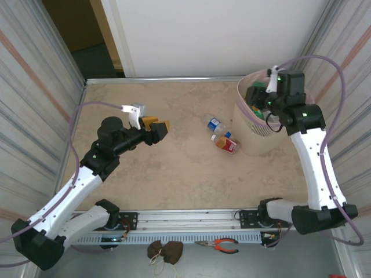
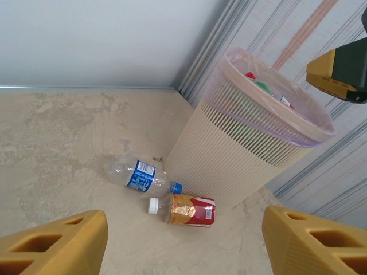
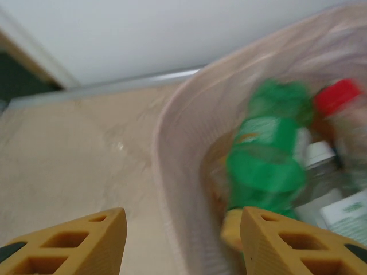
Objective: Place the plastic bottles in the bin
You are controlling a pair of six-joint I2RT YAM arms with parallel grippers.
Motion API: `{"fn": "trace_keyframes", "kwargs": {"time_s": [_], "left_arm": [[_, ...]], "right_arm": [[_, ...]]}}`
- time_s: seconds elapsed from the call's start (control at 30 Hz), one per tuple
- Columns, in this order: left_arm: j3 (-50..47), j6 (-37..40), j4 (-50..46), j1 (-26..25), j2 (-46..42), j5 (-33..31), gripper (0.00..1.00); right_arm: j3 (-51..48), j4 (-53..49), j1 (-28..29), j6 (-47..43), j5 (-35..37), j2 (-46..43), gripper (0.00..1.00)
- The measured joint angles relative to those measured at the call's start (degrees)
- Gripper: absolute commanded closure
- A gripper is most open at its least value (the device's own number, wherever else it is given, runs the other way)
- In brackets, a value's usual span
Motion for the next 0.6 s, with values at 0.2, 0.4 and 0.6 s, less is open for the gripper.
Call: {"fn": "trace_keyframes", "kwargs": {"time_s": [0.2,0.4,0.6], "left_arm": [[0.0,0.0,0.0,0.0,0.2,0.0,0.28],[0.0,0.0,0.0,0.0,0.2,0.0,0.28],[0.0,0.0,-0.1,0.0,0.0,0.0,0.29]], "right_arm": [[4.0,-7.9,10.1,-4.4,4.1,5.6,0.46],[7.3,-13.0,16.9,-8.2,9.2,13.0,0.46],[8.0,-14.7,22.0,-12.4,12.9,19.2,0.46]]}}
